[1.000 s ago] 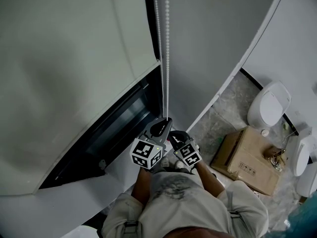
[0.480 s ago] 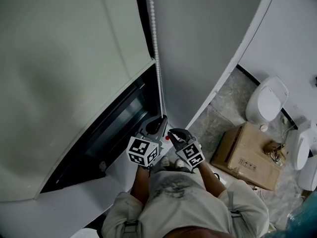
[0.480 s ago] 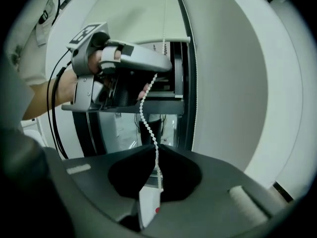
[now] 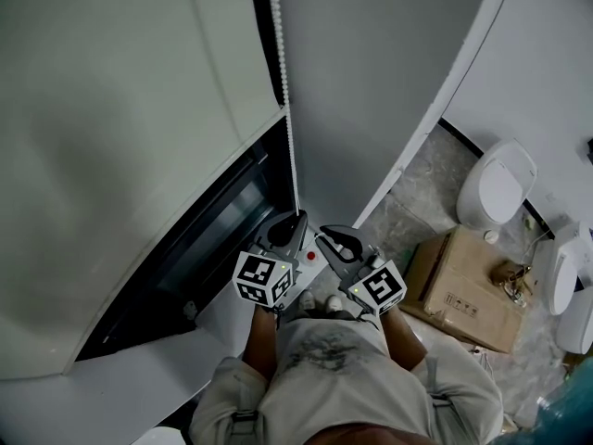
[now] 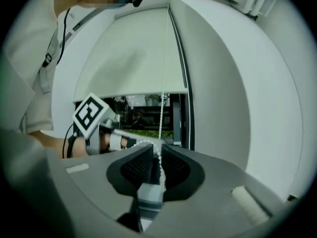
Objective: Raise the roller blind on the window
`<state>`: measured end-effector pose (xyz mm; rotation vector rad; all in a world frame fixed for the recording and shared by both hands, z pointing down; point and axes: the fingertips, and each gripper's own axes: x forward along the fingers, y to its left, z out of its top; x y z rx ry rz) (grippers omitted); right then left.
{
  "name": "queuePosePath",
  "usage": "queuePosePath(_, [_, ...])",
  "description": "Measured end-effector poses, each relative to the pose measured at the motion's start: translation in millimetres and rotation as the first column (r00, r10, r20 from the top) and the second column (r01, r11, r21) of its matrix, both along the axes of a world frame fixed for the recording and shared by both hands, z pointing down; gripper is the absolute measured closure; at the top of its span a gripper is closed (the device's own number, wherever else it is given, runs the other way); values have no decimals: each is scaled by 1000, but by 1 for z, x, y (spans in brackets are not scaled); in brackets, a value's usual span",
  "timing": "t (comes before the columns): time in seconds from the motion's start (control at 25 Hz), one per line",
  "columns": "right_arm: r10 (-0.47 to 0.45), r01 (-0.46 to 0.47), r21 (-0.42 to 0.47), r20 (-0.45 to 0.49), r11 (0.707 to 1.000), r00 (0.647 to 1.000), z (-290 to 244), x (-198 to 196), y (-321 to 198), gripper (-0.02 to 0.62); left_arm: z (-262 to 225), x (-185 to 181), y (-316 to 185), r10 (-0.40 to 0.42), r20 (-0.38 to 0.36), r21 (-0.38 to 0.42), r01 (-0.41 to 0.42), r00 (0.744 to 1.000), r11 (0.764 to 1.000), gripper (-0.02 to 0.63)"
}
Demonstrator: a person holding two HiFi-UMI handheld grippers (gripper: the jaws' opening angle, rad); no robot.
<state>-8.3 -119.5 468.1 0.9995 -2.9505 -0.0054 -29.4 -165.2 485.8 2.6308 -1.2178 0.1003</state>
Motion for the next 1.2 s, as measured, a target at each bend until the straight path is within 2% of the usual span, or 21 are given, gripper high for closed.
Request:
queuePosePath(0.16, [-10, 1, 79, 115, 997, 993, -61, 0, 3, 531, -1, 5, 4, 11, 0, 2, -11, 1000, 1000, 583])
queuePosePath(0.48, [-19, -18, 157, 230, 987, 973, -137, 0, -10, 525, -3, 18, 13, 40, 8, 5, -40, 999, 999, 583])
queuePosePath(0.96, [-52, 11, 207, 194, 978, 980, -183, -13, -35, 499, -3, 29, 21, 73, 7, 8, -73, 997, 997, 583])
queuePosePath(1.12, [-59, 26, 203, 161, 979, 985, -194, -18, -34, 512, -3, 30, 24, 75, 1, 10, -75, 997, 997, 583])
queuePosePath(1.2, [-55, 26, 198, 143, 980, 988, -198, -20, -35, 548, -4, 29, 23, 75, 1, 9, -75, 997, 997, 583])
